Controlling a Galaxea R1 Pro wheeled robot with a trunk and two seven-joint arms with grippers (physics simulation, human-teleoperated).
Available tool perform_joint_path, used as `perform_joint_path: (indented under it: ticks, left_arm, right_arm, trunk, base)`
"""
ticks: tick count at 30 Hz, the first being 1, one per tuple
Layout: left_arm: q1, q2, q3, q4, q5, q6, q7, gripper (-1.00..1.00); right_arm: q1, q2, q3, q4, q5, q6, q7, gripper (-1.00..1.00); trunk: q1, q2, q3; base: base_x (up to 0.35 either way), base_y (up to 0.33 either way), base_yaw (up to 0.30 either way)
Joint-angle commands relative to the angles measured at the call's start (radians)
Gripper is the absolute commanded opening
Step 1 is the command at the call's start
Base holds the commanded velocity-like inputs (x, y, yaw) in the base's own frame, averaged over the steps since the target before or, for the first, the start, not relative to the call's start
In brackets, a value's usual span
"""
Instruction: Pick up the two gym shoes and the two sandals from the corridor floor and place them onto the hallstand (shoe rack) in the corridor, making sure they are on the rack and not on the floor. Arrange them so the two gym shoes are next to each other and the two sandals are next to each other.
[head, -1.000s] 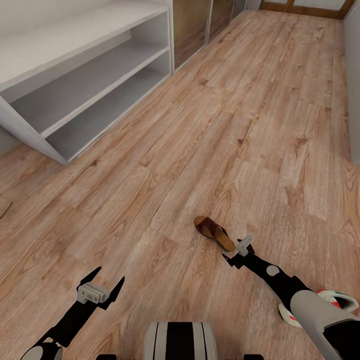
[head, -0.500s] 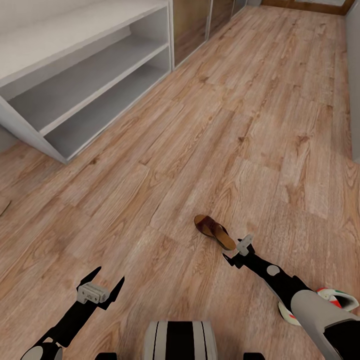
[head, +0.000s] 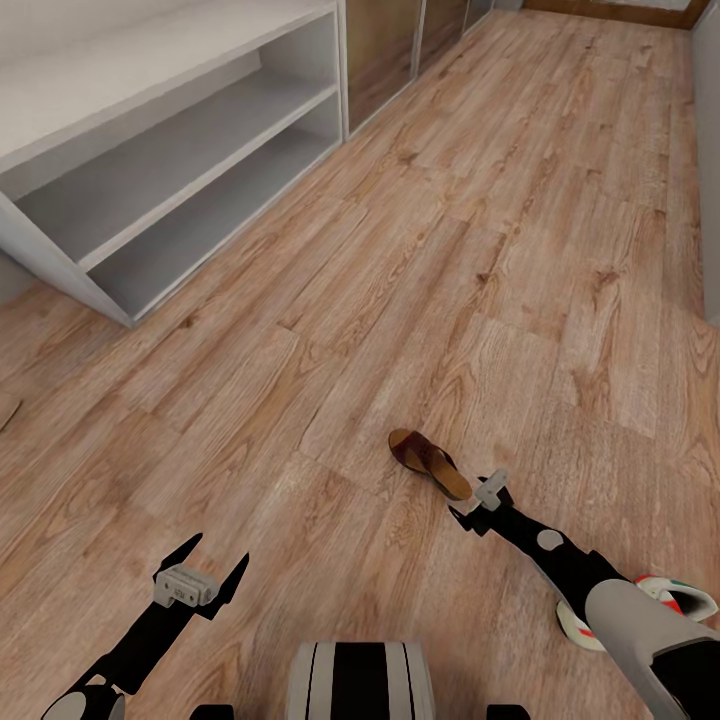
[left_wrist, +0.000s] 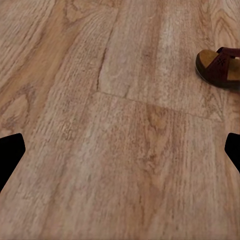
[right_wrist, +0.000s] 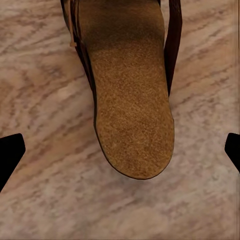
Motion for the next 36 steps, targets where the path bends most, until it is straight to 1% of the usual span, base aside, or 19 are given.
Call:
perform_joint_path:
  ticks: [1, 13, 20, 36]
  left_arm:
    - [0.0, 0.0, 0.0, 0.0, 0.0, 0.0, 0.0, 1.0]
    - [0.0, 0.0, 0.0, 0.0, 0.0, 0.0, 0.0, 1.0]
    - [0.0, 0.0, 0.0, 0.0, 0.0, 0.0, 0.0, 1.0]
    - [0.0, 0.0, 0.0, 0.0, 0.0, 0.0, 0.0, 1.0]
  right_arm:
    - [0.0, 0.0, 0.0, 0.0, 0.0, 0.0, 0.0, 1.0]
    - [-0.007, -0.025, -0.001, -0.002, -0.001, 0.0, -0.002, 1.0]
    - [-0.01, -0.031, -0.002, -0.001, -0.002, 0.0, -0.002, 1.0]
    - [-0.01, -0.028, -0.002, -0.001, -0.003, 0.0, -0.003, 1.0]
  trunk:
    - [0.0, 0.0, 0.0]
    - [0.0, 0.0, 0.0]
    - [0.0, 0.0, 0.0]
    - [0.0, 0.0, -0.002]
  base:
    - [0.0, 0.0, 0.0]
    - [0.0, 0.0, 0.0]
    - [0.0, 0.0, 0.0]
    - [0.0, 0.0, 0.0]
